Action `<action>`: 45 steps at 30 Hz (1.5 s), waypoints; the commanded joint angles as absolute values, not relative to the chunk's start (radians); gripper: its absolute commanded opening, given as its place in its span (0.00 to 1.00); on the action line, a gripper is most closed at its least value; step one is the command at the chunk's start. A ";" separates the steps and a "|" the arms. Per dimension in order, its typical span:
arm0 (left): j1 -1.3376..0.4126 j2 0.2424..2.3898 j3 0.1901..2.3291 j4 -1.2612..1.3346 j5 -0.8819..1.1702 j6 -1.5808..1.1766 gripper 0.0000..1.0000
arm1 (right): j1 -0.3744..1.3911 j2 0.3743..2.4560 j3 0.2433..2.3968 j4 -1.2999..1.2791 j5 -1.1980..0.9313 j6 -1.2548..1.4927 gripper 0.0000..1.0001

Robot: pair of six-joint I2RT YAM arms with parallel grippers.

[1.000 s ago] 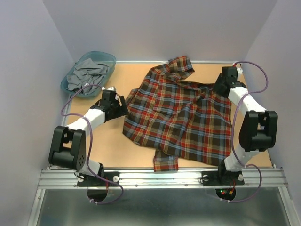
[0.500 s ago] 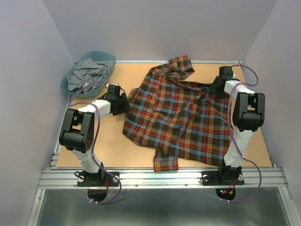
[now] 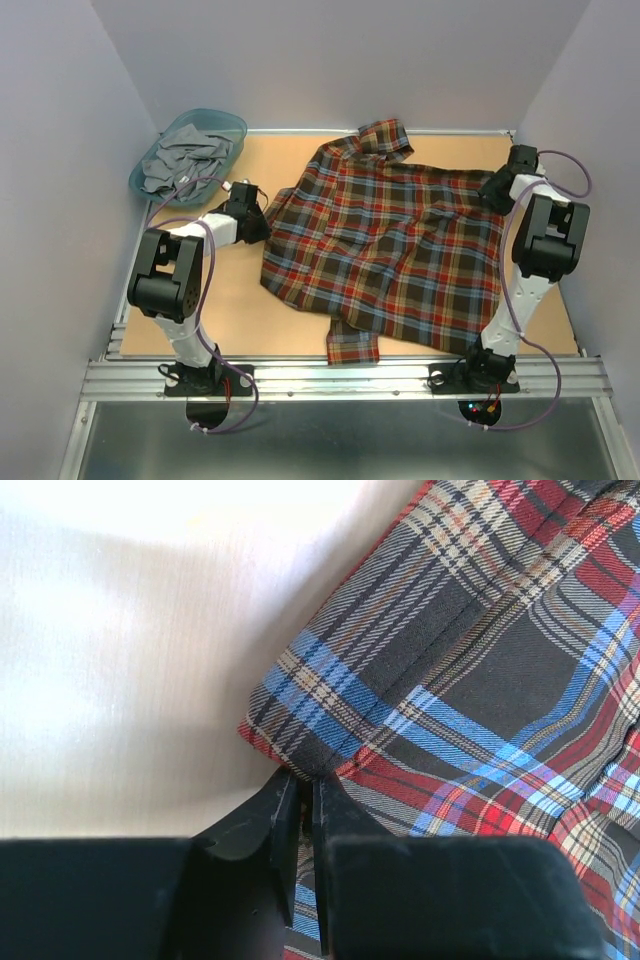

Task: Fold and stack the long sleeve shirts
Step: Flatten the shirt out

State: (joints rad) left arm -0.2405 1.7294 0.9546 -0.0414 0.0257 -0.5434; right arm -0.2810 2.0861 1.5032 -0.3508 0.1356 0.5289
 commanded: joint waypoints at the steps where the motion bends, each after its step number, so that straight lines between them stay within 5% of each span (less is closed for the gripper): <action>1: -0.233 1.681 0.891 -0.138 -0.035 -0.552 0.10 | -0.293 2.100 1.522 -0.353 0.176 0.519 0.61; 20: -0.232 1.459 0.819 -0.138 -0.051 -0.621 0.15 | -0.129 1.957 1.578 -0.354 -0.070 0.425 0.70; 23: -0.232 1.404 0.799 -0.138 -0.066 -0.627 0.26 | -0.077 1.944 1.554 -0.354 -0.084 0.456 0.70; 26: -0.232 1.365 0.827 -0.143 -0.058 -0.615 0.50 | -0.046 1.892 1.468 -0.356 -0.077 0.483 0.70; 29: -0.232 1.339 0.863 -0.147 -0.046 -0.600 0.63 | -0.048 1.847 1.410 -0.376 -0.037 0.505 0.71; 33: -0.239 1.330 0.939 -0.135 0.032 -0.577 0.76 | -0.061 1.758 1.313 -0.458 0.028 0.511 0.83; 45: -0.382 1.647 1.138 -0.005 0.054 -0.566 0.67 | -0.222 1.598 1.014 -0.483 -0.067 0.595 0.80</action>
